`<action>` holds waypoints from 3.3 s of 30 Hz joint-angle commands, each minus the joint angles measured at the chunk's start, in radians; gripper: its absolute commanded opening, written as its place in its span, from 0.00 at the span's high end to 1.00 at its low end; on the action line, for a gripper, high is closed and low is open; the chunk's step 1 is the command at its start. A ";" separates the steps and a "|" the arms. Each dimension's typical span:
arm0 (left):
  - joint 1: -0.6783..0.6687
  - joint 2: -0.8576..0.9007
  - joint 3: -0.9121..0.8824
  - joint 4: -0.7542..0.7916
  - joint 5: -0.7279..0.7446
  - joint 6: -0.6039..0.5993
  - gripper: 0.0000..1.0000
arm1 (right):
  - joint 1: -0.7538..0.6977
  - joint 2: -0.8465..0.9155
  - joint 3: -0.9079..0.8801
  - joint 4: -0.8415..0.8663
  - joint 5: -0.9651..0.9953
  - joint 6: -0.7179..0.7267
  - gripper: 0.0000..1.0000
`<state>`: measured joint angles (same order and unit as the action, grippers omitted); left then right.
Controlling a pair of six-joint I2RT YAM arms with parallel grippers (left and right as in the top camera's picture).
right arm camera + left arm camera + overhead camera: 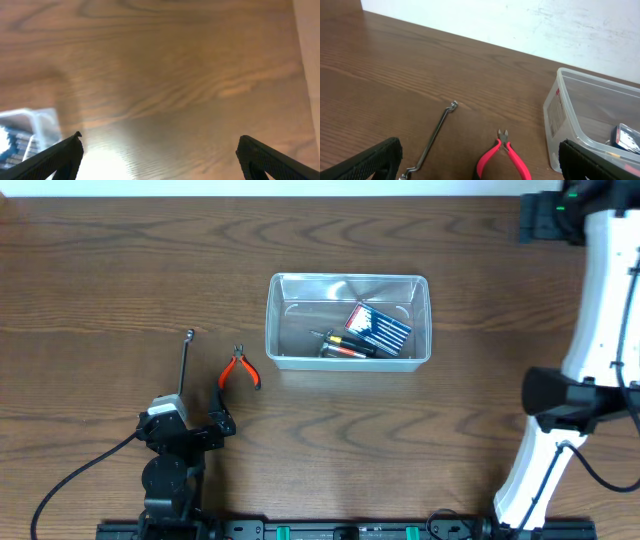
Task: Pack container
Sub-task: 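Open the right gripper and withdraw it to the upper right, then raise the left arm and move its gripper over the silver wrench, then lower the left gripper and center it over the wrench shaft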
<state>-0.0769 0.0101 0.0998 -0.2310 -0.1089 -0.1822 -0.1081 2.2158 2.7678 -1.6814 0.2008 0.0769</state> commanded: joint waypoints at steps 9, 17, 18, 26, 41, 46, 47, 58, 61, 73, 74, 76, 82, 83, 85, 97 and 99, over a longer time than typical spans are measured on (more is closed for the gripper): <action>-0.005 -0.006 -0.025 -0.010 -0.008 0.014 0.02 | -0.144 -0.003 -0.193 0.067 -0.164 0.095 0.01; -0.005 -0.006 -0.025 -0.010 -0.008 0.013 0.02 | -0.151 -0.003 -0.412 0.195 -0.138 0.094 0.01; -0.005 -0.006 -0.025 -0.010 -0.008 0.013 0.02 | -0.153 -0.003 -0.425 0.200 -0.136 0.092 0.01; -0.005 -0.006 -0.025 -0.005 -0.008 -0.024 0.02 | -0.161 -0.003 -0.441 0.204 -0.106 0.087 0.01; -0.005 0.393 0.406 -0.345 0.026 0.092 0.02 | -0.161 -0.003 -0.441 0.204 -0.106 0.087 0.01; -0.005 0.765 0.737 -0.563 0.060 0.092 0.02 | -0.161 -0.003 -0.441 0.204 -0.107 0.087 0.01; -0.005 0.846 0.811 -0.608 0.077 0.093 0.02 | -0.161 -0.003 -0.441 0.204 -0.107 0.087 0.01; 0.059 1.243 1.134 -0.780 0.098 0.058 0.02 | -0.161 -0.003 -0.441 0.204 -0.107 0.087 0.01; 0.160 1.301 1.196 -0.858 0.099 0.051 0.02 | -0.161 -0.003 -0.441 0.204 -0.107 0.087 0.01; 0.322 1.471 1.240 -0.871 0.233 0.152 0.02 | -0.161 -0.003 -0.441 0.204 -0.107 0.087 0.01; 0.323 1.483 1.240 -0.872 0.233 0.152 0.02 | -0.161 -0.003 -0.441 0.204 -0.107 0.087 0.01; 0.322 1.505 1.240 -0.860 0.233 0.187 0.02 | -0.161 -0.003 -0.441 0.204 -0.106 0.087 0.01; 0.320 1.538 1.242 -0.799 0.176 0.367 0.02 | -0.161 -0.003 -0.441 0.204 -0.107 0.087 0.01; 0.318 1.540 1.242 -0.795 0.176 0.369 0.02 | -0.161 -0.003 -0.441 0.204 -0.106 0.087 0.01; 0.318 1.542 1.242 -0.790 0.175 0.370 0.02 | -0.161 -0.003 -0.441 0.204 -0.107 0.087 0.01; 0.323 1.732 1.308 -0.784 0.164 0.432 0.02 | -0.160 -0.003 -0.441 0.204 -0.107 0.087 0.01; 0.323 1.768 1.312 -0.781 0.164 0.432 0.02 | -0.160 -0.003 -0.441 0.204 -0.106 0.087 0.01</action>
<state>0.2413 1.7275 1.3888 -1.0027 0.0677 0.2333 -0.2562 2.2173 2.3276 -1.4765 0.0860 0.1532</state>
